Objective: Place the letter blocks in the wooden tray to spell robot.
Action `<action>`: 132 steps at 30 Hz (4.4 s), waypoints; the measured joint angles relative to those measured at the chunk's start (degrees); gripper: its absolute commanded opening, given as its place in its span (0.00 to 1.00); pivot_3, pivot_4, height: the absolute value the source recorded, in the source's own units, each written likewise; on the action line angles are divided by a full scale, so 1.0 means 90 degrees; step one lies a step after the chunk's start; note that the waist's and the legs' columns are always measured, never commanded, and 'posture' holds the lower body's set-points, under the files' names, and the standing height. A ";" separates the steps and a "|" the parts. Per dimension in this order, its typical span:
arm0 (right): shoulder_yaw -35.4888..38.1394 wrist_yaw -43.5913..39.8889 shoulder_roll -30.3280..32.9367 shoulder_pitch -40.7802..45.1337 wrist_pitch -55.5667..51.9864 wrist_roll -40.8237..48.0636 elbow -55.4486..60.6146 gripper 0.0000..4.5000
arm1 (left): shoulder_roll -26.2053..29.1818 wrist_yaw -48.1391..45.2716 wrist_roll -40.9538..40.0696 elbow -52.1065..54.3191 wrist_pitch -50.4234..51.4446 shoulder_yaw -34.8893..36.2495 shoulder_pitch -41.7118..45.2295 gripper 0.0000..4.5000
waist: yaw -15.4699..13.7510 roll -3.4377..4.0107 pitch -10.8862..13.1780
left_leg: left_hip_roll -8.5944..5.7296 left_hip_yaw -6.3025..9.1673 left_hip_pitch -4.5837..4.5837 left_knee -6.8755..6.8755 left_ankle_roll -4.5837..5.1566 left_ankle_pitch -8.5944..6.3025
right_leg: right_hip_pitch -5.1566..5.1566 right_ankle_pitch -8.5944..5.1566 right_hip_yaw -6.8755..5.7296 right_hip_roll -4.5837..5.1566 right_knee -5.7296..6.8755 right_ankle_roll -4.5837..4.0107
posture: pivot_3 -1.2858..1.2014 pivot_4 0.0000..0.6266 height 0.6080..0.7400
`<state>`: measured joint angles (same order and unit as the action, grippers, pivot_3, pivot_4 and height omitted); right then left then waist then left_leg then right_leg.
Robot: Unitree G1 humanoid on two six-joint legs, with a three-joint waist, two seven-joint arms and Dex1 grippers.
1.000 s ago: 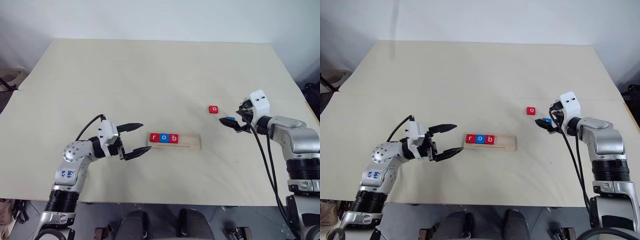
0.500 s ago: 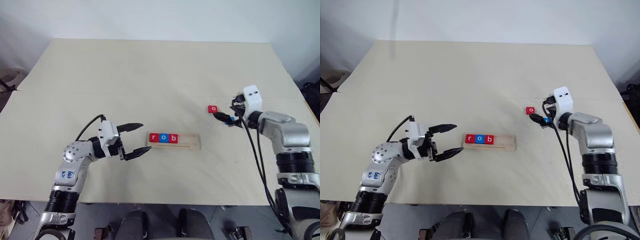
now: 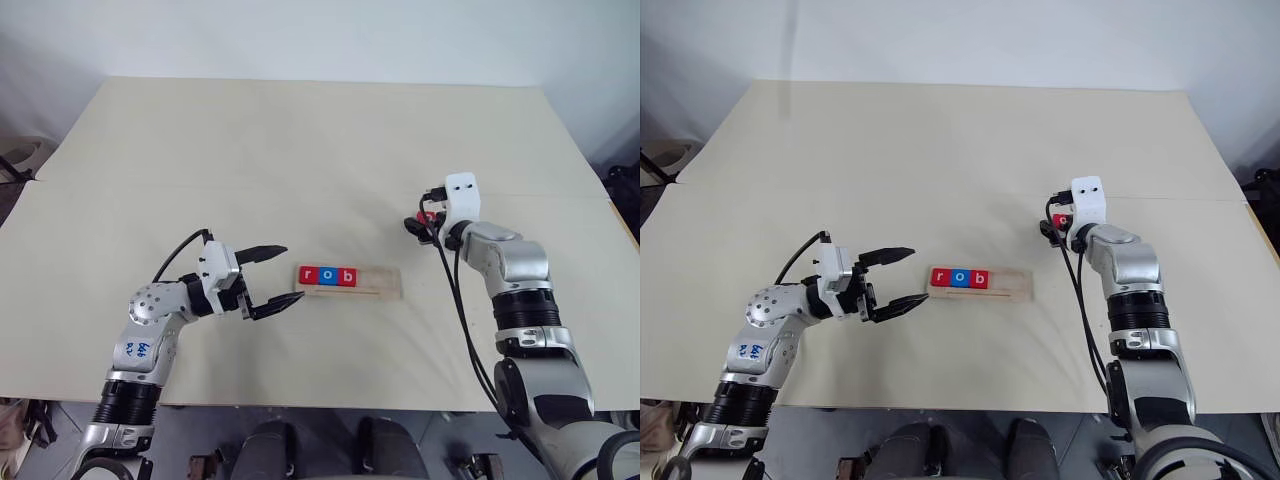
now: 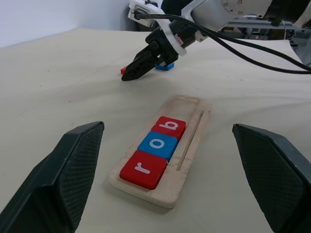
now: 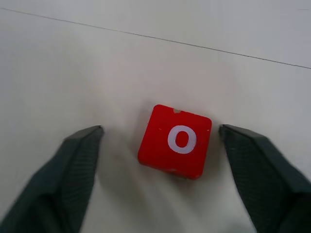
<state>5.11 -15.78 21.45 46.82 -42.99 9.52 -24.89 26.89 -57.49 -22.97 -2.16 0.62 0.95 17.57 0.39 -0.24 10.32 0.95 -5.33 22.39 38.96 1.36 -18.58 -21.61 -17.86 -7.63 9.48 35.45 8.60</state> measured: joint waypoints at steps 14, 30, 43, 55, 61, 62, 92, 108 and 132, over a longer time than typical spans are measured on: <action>0.0195 0.0115 0.0033 -0.0274 -0.1239 0.0274 0.1345 0.32 | -0.0010 0.0031 0.0000 0.0150 0.0039 -0.0065 0.0024 1.00 | -0.0018 0.0001 0.0000 | 0.0000 0.0002 0.0005 -0.0005 0.0000 0.0000 | -0.0005 0.0000 0.0001 0.0000 0.0000 0.0000 | 0.52 0.24 1.00; 0.1250 0.0279 -0.0329 -0.3302 -0.4181 0.1228 0.6299 0.32 | 0.0087 -0.0239 -0.0009 0.0034 0.0148 -0.0106 0.0092 1.00 | -0.0016 0.0001 0.0000 | -0.0002 -0.0003 0.0000 -0.0022 0.0002 -0.0001 | -0.0009 0.0000 0.0006 0.0000 -0.0009 0.0000 | 0.52 0.24 1.00; 0.1057 -0.1046 0.1087 -0.3404 -0.2896 0.1583 0.5988 0.99 | 0.0127 -0.0225 -0.0003 -0.0055 0.0152 -0.0093 0.0155 1.00 | -0.0032 0.0000 0.0000 | -0.0005 -0.0002 0.0001 -0.0022 0.0006 -0.0004 | -0.0005 0.0000 0.0005 0.0001 -0.0020 0.0000 | 0.52 0.24 1.00; 0.0285 -0.5749 0.3217 -0.3325 0.2336 0.1283 0.2959 0.99 | 0.0312 -0.0483 -0.0049 -0.0011 0.0151 -0.0077 0.0039 1.00 | -0.0021 -0.0006 0.0004 | -0.0005 -0.0009 -0.0010 -0.0025 0.0005 -0.0003 | 0.0012 0.0003 0.0003 -0.0003 -0.0039 0.0005 | 0.52 0.24 1.00; -0.0827 -0.6983 0.3254 -0.2107 0.4295 0.0376 0.0717 0.99 | 0.0334 -0.0726 -0.0080 0.0158 0.0208 -0.0139 0.0025 1.00 | -0.0023 -0.0006 0.0004 | -0.0003 -0.0007 -0.0007 -0.0008 0.0005 -0.0003 | 0.0013 0.0003 0.0002 -0.0002 -0.0036 0.0006 | 0.52 0.24 1.00; -0.0992 -0.7149 0.3238 -0.1911 0.4498 0.0248 0.0393 0.99 | 0.0334 -0.0749 -0.0094 0.0191 0.0217 -0.0163 0.0028 1.00 | -0.0035 -0.0006 0.0004 | -0.0002 -0.0004 -0.0006 -0.0005 0.0005 -0.0003 | 0.0016 0.0003 -0.0001 -0.0002 -0.0036 0.0006 | 0.52 0.24 1.00; -0.2048 -0.7163 0.1743 -0.0313 0.2956 -0.0179 0.0647 0.32 | 0.0353 -0.0612 -0.0112 0.0392 0.0285 -0.0153 0.0004 1.00 | -0.0043 -0.0004 0.0004 | -0.0002 0.0005 0.0001 0.0008 0.0003 -0.0003 | 0.0012 0.0003 -0.0003 0.0001 -0.0018 0.0005 | 0.52 0.24 1.00; -0.2317 -0.6793 0.1499 -0.0314 0.2808 -0.0430 0.0745 0.55 | 0.0351 -0.0368 -0.0107 0.0420 0.0276 -0.0154 -0.0110 1.00 | -0.0019 -0.0004 0.0004 | -0.0002 0.0003 0.0001 0.0007 0.0003 -0.0003 | 0.0009 0.0002 -0.0004 0.0001 -0.0016 0.0005 | 0.52 0.24 1.00; -0.1106 -0.6572 0.2405 -0.1684 0.2680 0.0260 0.1709 0.64 | 0.0349 -0.0277 -0.0108 0.0462 0.0277 -0.0167 -0.0145 1.00 | -0.0034 -0.0004 0.0004 | -0.0002 0.0000 0.0000 0.0005 0.0003 -0.0003 | 0.0009 0.0002 -0.0003 0.0001 -0.0017 0.0005 | 0.52 0.24 1.00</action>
<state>-4.84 -74.94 43.09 31.66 -18.87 11.87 -9.51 30.03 -59.98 -23.94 2.00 3.11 -0.56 16.26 0.08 -0.28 10.36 0.93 -5.33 22.39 39.00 1.39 -18.60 -21.52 -17.84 -7.66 9.48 35.30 8.64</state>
